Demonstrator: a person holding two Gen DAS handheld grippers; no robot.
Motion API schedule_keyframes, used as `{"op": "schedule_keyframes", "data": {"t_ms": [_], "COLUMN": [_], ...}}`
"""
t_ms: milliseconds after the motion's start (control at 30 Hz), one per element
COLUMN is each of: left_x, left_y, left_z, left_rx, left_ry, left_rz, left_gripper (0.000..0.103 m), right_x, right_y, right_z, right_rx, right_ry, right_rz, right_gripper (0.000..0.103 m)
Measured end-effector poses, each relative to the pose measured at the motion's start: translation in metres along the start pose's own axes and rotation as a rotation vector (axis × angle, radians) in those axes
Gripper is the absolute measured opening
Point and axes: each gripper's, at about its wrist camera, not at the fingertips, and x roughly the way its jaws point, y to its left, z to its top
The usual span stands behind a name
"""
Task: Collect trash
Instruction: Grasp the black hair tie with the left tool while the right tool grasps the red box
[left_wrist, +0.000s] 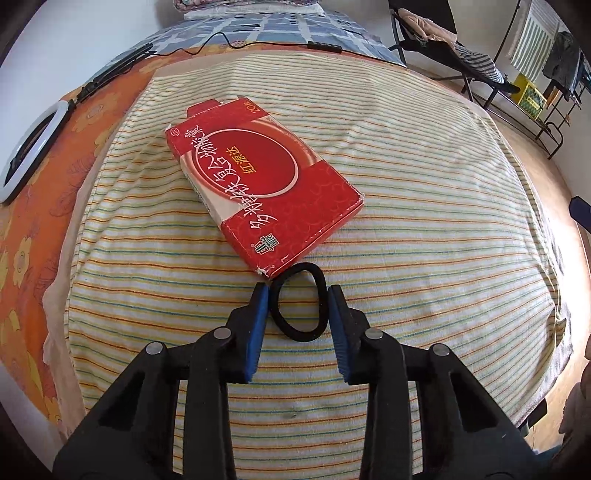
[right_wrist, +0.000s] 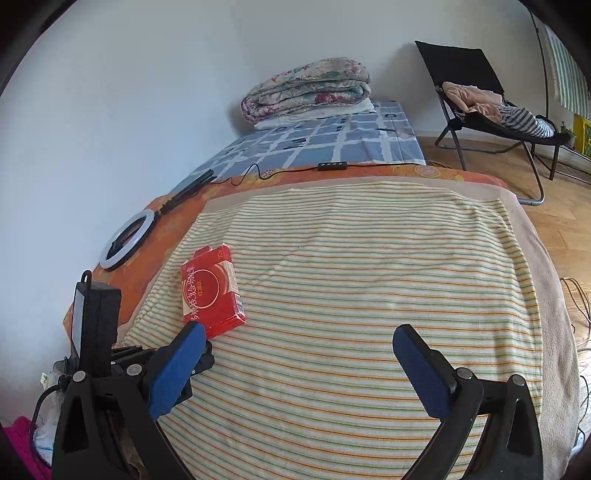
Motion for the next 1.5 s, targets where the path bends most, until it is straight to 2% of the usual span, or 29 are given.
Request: {"op": "schedule_keyframes", "data": {"t_ms": [33, 67, 167, 500, 700, 833, 1067, 1233, 1267, 1333, 1367, 1500], "left_x": [-0.001, -0.002, -0.006, -0.037, -0.052, -0.057, -0.059, -0.063, -0.064, -0.065, -0.066, -0.07], "left_y": [0.004, 0.008, 0.02, 0.071, 0.112, 0.129, 0.133, 0.135, 0.135, 0.135, 0.135, 0.134], "left_z": [0.0, 0.0, -0.002, -0.008, -0.019, -0.021, -0.025, -0.027, -0.027, -0.028, -0.029, -0.031], "left_rx": [-0.007, -0.015, -0.034, -0.104, -0.171, -0.202, -0.203, -0.201, -0.199, -0.196, -0.194, -0.192], "left_ry": [0.001, 0.002, 0.003, -0.051, -0.067, -0.075, -0.074, -0.081, -0.083, -0.086, -0.088, -0.091], "left_rz": [-0.006, -0.011, -0.027, -0.017, 0.001, 0.005, 0.001, 0.003, 0.005, 0.004, 0.005, 0.001], "left_gripper": [0.015, 0.01, 0.006, 0.006, 0.006, 0.006, 0.006, 0.006, 0.006, 0.006, 0.006, 0.006], "right_x": [0.004, 0.008, 0.021, 0.087, 0.126, 0.141, 0.163, 0.187, 0.188, 0.184, 0.183, 0.172], "right_y": [0.002, 0.005, 0.013, 0.057, 0.097, 0.113, 0.139, 0.151, 0.152, 0.151, 0.15, 0.146], "right_z": [0.001, 0.001, 0.005, 0.012, 0.005, -0.004, 0.005, 0.006, 0.007, 0.008, 0.008, 0.002], "right_rx": [0.0, -0.001, -0.005, -0.038, -0.2, -0.293, -0.376, -0.406, -0.407, -0.393, -0.388, -0.379], "right_ry": [0.005, 0.011, 0.032, 0.156, 0.205, 0.207, 0.185, 0.241, 0.237, 0.224, 0.226, 0.219], "right_rz": [0.007, 0.015, 0.035, 0.085, 0.028, -0.011, -0.039, -0.064, -0.067, -0.067, -0.069, -0.083], "right_gripper": [0.103, 0.103, 0.103, 0.103, 0.103, 0.103, 0.103, 0.102, 0.101, 0.09, 0.088, 0.088]}}
